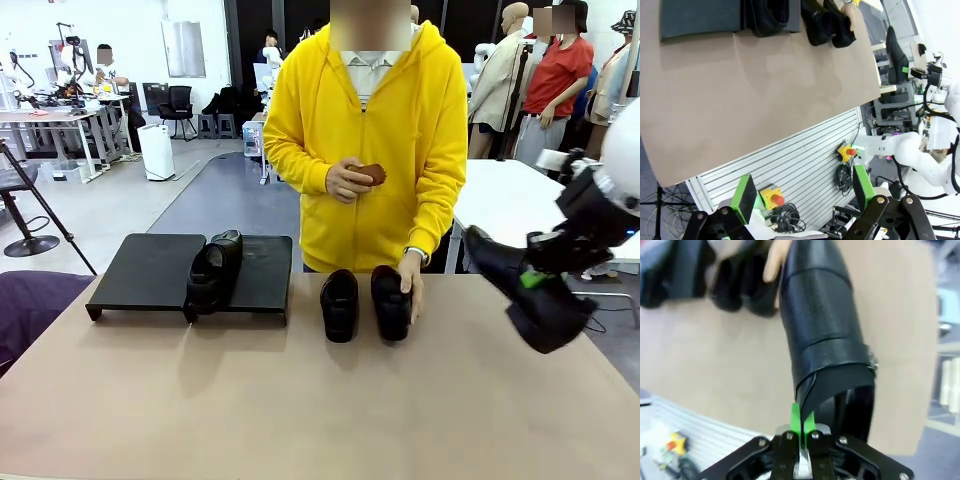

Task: Organize the shoes by placing them on the stand.
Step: Pick up one Shoe and place it in the middle of the table.

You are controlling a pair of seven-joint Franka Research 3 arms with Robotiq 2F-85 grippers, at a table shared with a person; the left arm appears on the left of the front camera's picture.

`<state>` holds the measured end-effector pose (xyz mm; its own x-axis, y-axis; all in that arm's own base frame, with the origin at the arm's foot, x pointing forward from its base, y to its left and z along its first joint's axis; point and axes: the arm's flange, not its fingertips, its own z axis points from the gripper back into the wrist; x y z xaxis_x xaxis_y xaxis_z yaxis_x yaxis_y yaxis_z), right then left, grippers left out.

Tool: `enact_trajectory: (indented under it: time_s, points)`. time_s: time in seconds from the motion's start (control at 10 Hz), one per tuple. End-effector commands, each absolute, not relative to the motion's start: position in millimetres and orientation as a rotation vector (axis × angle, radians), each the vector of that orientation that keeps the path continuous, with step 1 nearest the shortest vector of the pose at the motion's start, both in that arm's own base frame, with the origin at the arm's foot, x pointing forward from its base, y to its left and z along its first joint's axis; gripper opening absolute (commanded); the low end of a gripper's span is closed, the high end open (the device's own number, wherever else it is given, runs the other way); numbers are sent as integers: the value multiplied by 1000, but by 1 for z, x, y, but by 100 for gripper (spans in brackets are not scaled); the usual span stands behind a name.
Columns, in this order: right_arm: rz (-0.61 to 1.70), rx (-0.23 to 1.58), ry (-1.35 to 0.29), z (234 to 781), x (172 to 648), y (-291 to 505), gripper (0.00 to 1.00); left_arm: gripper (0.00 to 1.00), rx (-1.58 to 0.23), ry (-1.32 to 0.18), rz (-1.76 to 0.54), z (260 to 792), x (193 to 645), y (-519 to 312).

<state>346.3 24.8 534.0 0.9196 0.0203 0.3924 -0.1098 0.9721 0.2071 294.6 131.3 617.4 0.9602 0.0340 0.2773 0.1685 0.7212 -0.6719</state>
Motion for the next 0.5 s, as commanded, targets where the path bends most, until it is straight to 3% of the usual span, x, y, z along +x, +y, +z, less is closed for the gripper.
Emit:
enact_trajectory:
  time_s: [0.0,0.4]
  points:
    - [-65,150,-439,550,317,-37,0,100,-768,-277,-76,618,292,130]
    - [-275,121,-418,540,282,-79,0,100,-768,-277,-76,618,292,130]
